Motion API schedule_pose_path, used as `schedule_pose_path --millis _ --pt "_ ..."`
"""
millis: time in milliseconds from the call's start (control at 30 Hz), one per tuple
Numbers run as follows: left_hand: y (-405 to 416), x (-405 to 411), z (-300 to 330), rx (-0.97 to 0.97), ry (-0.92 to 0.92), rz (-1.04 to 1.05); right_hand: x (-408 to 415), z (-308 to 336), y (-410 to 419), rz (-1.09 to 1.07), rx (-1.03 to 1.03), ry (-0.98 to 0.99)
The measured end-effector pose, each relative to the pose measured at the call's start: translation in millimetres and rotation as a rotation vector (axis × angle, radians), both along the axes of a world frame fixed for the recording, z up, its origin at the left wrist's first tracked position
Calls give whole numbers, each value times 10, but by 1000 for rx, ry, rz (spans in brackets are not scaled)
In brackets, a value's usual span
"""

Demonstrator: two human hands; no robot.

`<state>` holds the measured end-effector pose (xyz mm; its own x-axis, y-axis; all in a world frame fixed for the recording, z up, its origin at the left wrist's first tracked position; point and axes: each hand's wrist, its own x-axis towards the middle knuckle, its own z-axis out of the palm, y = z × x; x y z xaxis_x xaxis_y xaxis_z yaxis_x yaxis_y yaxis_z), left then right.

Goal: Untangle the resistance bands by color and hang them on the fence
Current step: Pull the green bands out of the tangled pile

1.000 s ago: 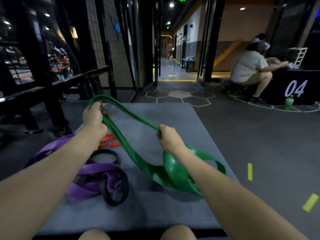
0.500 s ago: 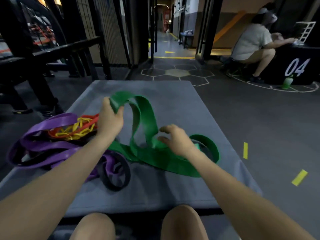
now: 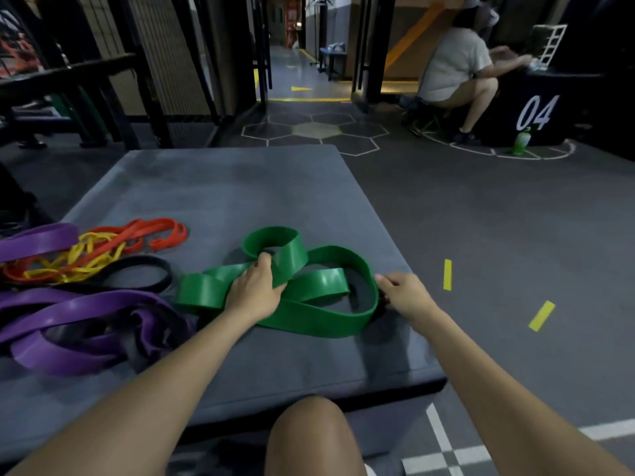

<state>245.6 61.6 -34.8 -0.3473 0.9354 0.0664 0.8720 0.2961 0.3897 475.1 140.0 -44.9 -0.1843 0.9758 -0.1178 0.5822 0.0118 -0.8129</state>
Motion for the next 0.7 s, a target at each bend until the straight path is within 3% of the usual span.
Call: schedule_pose_path --millis 100,233,367,600,700 --pt "10 -10 -147 -36 73 -18 -105 -8 -14 72 17 38" --pt "35 7 -233 -45 147 -23 -266 52 -15 128 -7 -258" --pt "37 6 -245 -62 164 -30 -367 194 -47 141 -114 -352" --pt "53 4 -259 -60 169 -32 -216 145 -121 29 -219 -69" --pt "60 -2 -266 -54 163 -26 -151 194 -121 -19 -38 -134"
